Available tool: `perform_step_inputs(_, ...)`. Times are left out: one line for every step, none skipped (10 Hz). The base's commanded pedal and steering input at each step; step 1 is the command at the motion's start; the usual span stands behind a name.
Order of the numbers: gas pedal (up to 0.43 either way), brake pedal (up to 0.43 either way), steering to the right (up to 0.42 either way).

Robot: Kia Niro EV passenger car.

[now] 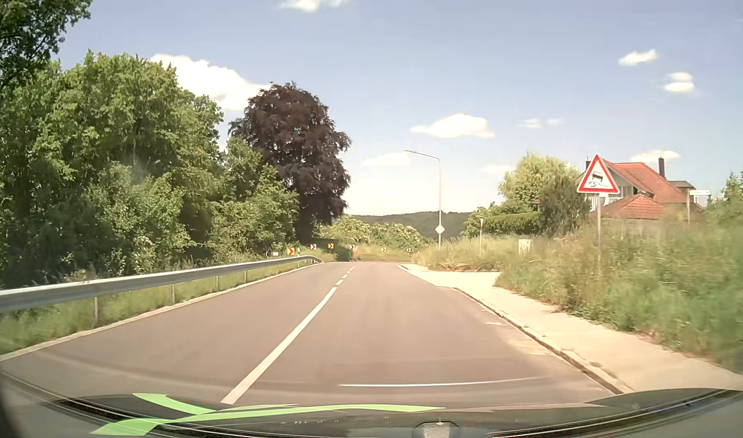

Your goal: Follow the waypoints while adhering to traffic rules and regulations

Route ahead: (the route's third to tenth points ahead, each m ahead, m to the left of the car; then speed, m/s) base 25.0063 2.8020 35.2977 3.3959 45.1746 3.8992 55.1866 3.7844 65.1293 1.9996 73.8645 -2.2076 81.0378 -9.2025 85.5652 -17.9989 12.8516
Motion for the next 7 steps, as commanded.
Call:
perform_step_inputs(0.169,0.0,-0.018)
perform_step_inputs(0.15,0.0,-0.018)
perform_step_inputs(0.039,0.0,-0.018)
perform_step_inputs(0.0,0.0,-0.018)
perform_step_inputs(0.0,0.0,-0.019)
perform_step_inputs(0.0,0.0,-0.019)
perform_step_inputs(0.0,0.0,-0.019)
